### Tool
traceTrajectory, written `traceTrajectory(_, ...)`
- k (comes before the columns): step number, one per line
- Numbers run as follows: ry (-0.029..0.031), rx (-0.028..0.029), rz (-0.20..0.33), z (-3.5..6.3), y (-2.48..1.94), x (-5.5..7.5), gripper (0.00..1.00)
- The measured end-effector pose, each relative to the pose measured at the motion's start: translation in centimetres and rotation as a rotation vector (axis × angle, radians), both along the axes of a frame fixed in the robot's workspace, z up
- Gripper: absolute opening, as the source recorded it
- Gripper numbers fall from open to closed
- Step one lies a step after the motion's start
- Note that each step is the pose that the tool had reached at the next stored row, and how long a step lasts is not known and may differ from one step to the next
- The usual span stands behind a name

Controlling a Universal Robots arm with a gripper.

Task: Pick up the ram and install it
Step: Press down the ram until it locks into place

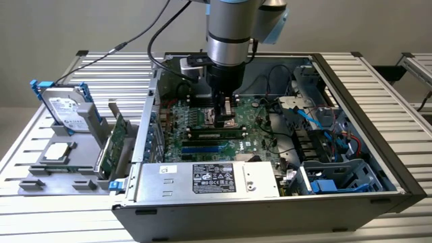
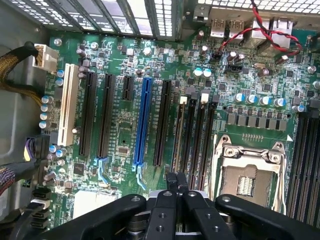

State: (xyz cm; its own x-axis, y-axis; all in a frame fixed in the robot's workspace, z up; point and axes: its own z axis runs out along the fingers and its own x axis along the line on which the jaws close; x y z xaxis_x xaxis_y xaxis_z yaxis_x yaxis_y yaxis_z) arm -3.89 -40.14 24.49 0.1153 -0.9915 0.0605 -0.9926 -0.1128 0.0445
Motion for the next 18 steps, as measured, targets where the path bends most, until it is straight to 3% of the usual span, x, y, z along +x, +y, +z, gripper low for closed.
traceTrajectory(18, 0.0000, 0.0000, -0.312, -0.46, 0.00, 0.00, 0.11)
